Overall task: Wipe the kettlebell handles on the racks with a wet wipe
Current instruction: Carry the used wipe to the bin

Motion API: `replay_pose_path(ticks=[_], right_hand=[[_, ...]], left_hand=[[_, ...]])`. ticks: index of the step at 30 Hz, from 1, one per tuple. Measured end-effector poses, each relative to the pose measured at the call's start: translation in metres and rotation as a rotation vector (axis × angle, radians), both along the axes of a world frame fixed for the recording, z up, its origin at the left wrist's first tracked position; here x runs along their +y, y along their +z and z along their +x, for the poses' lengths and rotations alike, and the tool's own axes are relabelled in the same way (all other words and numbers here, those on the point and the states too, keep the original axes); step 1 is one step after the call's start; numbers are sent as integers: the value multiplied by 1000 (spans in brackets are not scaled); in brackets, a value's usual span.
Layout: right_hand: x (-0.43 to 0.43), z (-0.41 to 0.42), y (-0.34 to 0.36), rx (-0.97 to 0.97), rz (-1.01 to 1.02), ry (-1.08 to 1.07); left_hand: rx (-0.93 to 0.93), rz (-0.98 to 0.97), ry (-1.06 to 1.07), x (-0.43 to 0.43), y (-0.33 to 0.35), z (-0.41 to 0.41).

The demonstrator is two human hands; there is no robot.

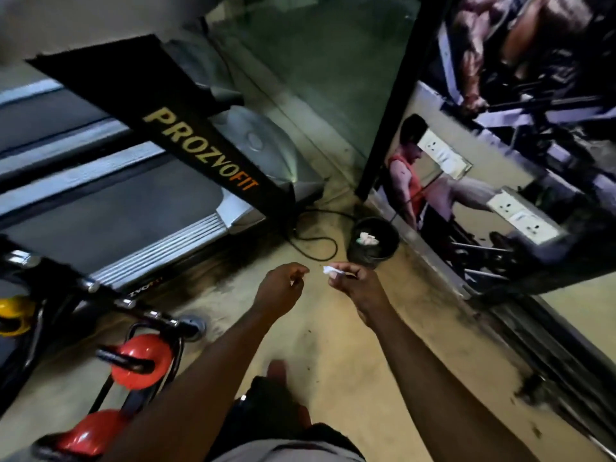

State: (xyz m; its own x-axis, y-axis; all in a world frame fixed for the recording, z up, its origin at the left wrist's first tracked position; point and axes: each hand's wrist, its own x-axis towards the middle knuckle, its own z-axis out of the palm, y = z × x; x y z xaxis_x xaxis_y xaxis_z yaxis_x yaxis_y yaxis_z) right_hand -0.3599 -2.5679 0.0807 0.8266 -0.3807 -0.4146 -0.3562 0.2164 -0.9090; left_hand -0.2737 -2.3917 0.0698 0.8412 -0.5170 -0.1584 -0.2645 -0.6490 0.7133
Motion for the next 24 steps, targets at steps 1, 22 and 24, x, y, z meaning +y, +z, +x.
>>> replay_pose_path(ticks=[1,22,24], right_hand=[[-16,3,4,-3,-43,-24],[-319,179,-88,572,-633,-342],[-331,190,-93,567,-638,-330]], left_hand=[[-12,8,-43,-18,1,6],[159,225,-411,-338,-47,204],[166,247,-420,-351,-52,219]])
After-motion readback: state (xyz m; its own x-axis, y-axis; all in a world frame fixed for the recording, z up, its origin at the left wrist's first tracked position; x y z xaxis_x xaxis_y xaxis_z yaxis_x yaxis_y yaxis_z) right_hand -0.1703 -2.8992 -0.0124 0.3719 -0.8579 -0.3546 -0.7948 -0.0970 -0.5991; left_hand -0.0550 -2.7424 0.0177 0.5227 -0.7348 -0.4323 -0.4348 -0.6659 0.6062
